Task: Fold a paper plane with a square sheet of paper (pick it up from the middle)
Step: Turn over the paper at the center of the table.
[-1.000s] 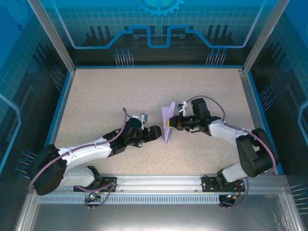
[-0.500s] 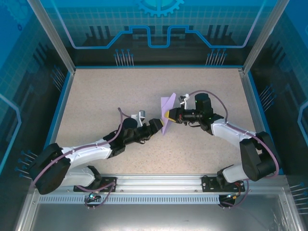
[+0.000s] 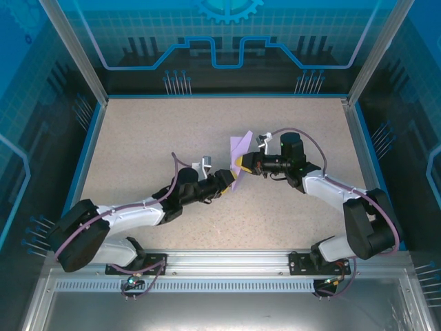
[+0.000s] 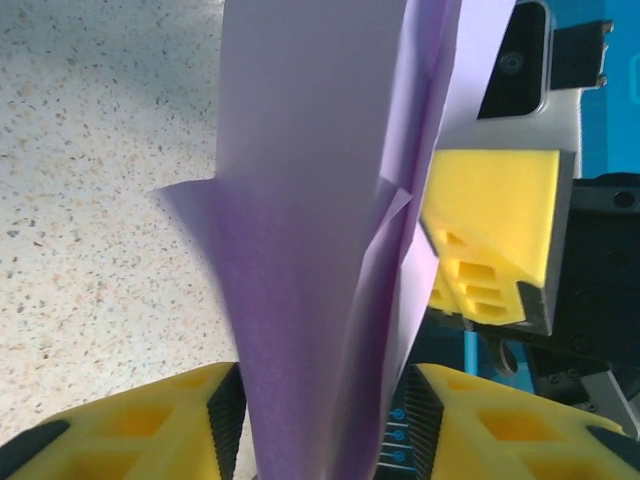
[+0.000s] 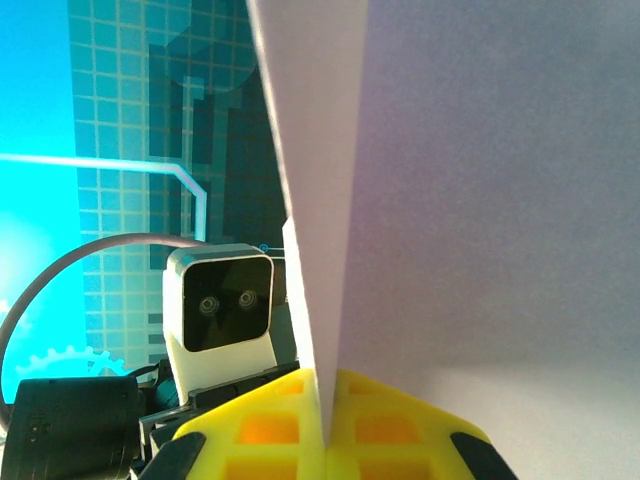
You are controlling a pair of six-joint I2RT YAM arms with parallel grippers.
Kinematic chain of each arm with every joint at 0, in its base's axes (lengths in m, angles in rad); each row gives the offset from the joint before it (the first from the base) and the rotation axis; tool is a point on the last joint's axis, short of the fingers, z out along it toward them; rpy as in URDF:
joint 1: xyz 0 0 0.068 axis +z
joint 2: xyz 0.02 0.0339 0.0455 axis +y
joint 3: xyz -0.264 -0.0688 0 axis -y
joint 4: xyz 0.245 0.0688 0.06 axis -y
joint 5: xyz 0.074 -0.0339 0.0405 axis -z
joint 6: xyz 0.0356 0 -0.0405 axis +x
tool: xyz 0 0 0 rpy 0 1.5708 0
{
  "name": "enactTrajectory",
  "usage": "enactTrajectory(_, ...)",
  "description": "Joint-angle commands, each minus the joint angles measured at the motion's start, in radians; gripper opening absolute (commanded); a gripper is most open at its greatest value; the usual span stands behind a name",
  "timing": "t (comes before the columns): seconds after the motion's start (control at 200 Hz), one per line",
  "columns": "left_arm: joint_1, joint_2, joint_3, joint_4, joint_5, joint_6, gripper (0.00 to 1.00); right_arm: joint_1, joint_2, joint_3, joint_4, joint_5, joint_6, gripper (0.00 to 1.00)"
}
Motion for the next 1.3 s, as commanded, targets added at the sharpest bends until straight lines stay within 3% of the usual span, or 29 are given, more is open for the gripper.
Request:
enactTrajectory(0.0, 0.011, 0.017, 0.041, 0.030, 0.034, 0.032, 0.46, -0.005, -0.011, -0.009, 0.024, -0.030, 0.012, 0.01)
enactTrajectory(0.555, 0.017, -0.007, 0.056, -0.034, 0.068, 0.098, 0.15, -0.008, 0.002, -0.032, 0.017, -0.027, -0.008, 0.03)
enactTrajectory(0.765, 0.019, -0.046, 0.078, -0.146, 0.045, 0.177, 0.04, -0.019, -0.003, -0.023, -0.030, -0.017, -0.041, 0.23)
enactTrajectory(0.83, 0.027, -0.059, 0.096, -0.205, 0.039, 0.212, 0.03, -0.031, -0.013, -0.015, -0.068, -0.009, -0.074, 0.34)
enactTrajectory(0.94, 0.038, -0.082, 0.168, -0.401, 0.017, 0.318, 0.04, -0.069, -0.044, 0.009, -0.252, 0.030, -0.184, 0.46)
enactTrajectory(1.135, 0.030, -0.040, 0.436, -1.006, -0.190, 0.667, 0.02, -0.165, -0.089, 0.030, -0.489, 0.107, -0.389, 0.59)
enactTrajectory(1.295, -0.079, 0.077, 0.629, -1.327, -0.603, 0.912, 0.01, -0.222, -0.104, 0.029, -0.580, 0.146, -0.480, 0.65)
